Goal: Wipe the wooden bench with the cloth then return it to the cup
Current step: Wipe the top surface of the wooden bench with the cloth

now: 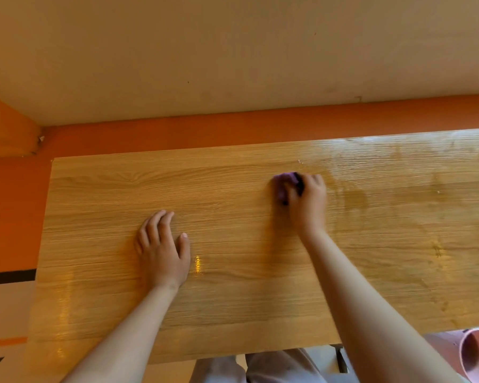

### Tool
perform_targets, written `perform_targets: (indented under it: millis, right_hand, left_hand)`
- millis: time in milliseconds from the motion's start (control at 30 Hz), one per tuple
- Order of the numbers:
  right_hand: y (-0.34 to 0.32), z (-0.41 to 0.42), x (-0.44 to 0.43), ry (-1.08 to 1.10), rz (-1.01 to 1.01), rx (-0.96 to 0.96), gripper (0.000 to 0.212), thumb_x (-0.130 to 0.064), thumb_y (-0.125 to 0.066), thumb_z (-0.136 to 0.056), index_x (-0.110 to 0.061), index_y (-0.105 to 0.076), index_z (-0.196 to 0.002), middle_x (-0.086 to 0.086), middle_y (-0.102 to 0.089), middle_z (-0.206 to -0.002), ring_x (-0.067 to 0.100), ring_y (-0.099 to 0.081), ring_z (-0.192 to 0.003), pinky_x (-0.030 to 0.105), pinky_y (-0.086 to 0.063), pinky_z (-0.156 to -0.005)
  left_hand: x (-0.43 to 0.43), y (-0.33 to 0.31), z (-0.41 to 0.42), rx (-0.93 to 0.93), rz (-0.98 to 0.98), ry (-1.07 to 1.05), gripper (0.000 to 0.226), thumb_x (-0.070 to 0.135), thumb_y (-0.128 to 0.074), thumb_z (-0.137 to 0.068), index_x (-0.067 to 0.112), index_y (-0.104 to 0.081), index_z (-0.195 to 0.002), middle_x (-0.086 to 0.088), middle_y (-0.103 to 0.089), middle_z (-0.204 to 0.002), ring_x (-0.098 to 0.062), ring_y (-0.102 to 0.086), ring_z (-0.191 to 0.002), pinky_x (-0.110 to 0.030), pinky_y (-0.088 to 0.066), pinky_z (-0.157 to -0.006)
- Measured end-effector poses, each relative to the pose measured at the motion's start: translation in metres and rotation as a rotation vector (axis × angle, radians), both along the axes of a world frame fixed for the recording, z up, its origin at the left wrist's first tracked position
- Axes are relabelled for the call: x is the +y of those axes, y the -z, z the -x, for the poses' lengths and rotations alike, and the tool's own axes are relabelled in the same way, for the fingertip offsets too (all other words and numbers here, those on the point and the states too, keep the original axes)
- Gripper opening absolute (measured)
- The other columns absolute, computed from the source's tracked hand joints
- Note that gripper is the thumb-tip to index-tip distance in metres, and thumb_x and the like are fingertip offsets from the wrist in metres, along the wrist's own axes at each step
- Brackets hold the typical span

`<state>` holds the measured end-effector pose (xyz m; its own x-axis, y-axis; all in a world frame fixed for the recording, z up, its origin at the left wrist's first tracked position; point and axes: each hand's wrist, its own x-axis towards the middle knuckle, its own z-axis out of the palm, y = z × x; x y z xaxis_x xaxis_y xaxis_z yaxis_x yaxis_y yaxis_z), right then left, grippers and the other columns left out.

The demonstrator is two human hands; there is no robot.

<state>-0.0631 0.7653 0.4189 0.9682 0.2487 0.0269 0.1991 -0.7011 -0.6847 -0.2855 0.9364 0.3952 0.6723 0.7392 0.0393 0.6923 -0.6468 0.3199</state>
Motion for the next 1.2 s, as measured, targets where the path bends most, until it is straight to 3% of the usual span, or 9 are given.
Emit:
perform_targets:
  millis: [167,333,400,567,700,900,1000,1100,1200]
  right_hand:
    - [-0.002,-0.026,-0.03,0.257,0.083,0.032,0.019,-0.013,-0.057,-0.09,-0.002,-0.063,-0.104,0.016,-0.056,-0.106,0.031,-0.053,-0.1,0.026,-0.036,-0.084]
    - [0.0,0.03,0.035,-0.156,-0.036,0.079,0.016,-0.018,-0.06,-0.089,-0.009,-0.065,-0.101,0.006,-0.054,-0.099,0.021,-0.049,-0.096,0.026,-0.039,-0.081]
    - [-0.002,0.023,0.036,-0.199,-0.05,0.084,0.017,-0.022,-0.059,-0.091,-0.01,-0.065,-0.1,0.002,-0.052,-0.096,0.018,-0.048,-0.094,0.027,-0.04,-0.08]
    - [-0.003,-0.054,-0.029,0.054,0.06,0.012,0.02,-0.017,-0.056,-0.091,-0.004,-0.064,-0.104,0.015,-0.055,-0.102,0.032,-0.053,-0.097,0.032,-0.039,-0.082]
    - [-0.005,-0.073,-0.046,0.187,0.114,0.053,0.022,-0.015,-0.056,-0.09,-0.002,-0.062,-0.108,0.013,-0.054,-0.107,0.029,-0.054,-0.099,0.033,-0.043,-0.087]
    - [-0.004,-0.014,0.033,-0.185,-0.022,0.085,0.016,-0.016,-0.059,-0.09,-0.01,-0.063,-0.103,0.0,-0.05,-0.097,0.015,-0.046,-0.091,0.026,-0.039,-0.078]
    - [-0.004,-0.027,0.03,-0.226,-0.038,0.104,0.013,-0.02,-0.059,-0.091,-0.011,-0.063,-0.1,-0.002,-0.047,-0.094,0.016,-0.046,-0.09,0.024,-0.035,-0.075]
    - [-0.003,-0.062,0.003,-0.128,-0.009,0.051,0.013,-0.017,-0.057,-0.09,-0.01,-0.064,-0.099,0.004,-0.052,-0.095,0.021,-0.051,-0.092,0.028,-0.039,-0.076]
    - [0.001,-0.098,-0.028,0.071,0.048,0.032,0.02,-0.013,-0.056,-0.089,-0.006,-0.064,-0.105,0.015,-0.056,-0.103,0.031,-0.055,-0.096,0.032,-0.042,-0.083]
  left_hand:
    - [0.0,-0.001,0.0,-0.007,-0.006,0.004,0.048,0.033,-0.043,-0.085,0.01,-0.054,-0.125,-0.009,-0.049,-0.135,-0.034,-0.039,-0.124,-0.051,-0.031,-0.1]
    - [0.0,-0.002,0.0,-0.004,-0.009,0.008,0.049,0.034,-0.042,-0.085,0.009,-0.054,-0.125,-0.01,-0.049,-0.135,-0.034,-0.038,-0.125,-0.051,-0.03,-0.1]
    - [-0.001,-0.001,0.0,-0.002,-0.014,0.008,0.049,0.034,-0.041,-0.085,0.009,-0.054,-0.126,-0.01,-0.049,-0.135,-0.034,-0.038,-0.125,-0.051,-0.03,-0.1]
    - [-0.002,-0.002,0.0,0.004,-0.013,0.012,0.049,0.034,-0.04,-0.086,0.009,-0.053,-0.126,-0.011,-0.048,-0.135,-0.034,-0.038,-0.124,-0.05,-0.029,-0.1]
    - [-0.001,-0.001,0.0,0.033,-0.005,0.021,0.05,0.034,-0.039,-0.086,0.009,-0.053,-0.127,-0.012,-0.048,-0.135,-0.035,-0.039,-0.123,-0.05,-0.031,-0.099]
    - [-0.011,-0.014,-0.015,-0.071,0.022,-0.036,0.049,0.032,-0.043,-0.084,0.01,-0.054,-0.126,-0.011,-0.05,-0.132,-0.032,-0.04,-0.122,-0.047,-0.028,-0.101]
    - [-0.036,-0.021,-0.058,-0.135,0.063,0.084,0.048,0.028,-0.046,-0.086,0.012,-0.051,-0.131,-0.009,-0.049,-0.134,-0.027,-0.041,-0.124,-0.039,-0.025,-0.104]
    - [-0.061,-0.014,-0.096,-0.105,0.127,0.177,0.05,0.031,-0.042,-0.087,0.01,-0.051,-0.132,-0.008,-0.05,-0.136,-0.024,-0.039,-0.127,-0.036,-0.023,-0.106]
    - [-0.071,-0.002,-0.102,-0.051,0.12,0.184,0.049,0.031,-0.04,-0.088,0.009,-0.053,-0.131,-0.008,-0.05,-0.138,-0.027,-0.039,-0.128,-0.043,-0.027,-0.107]
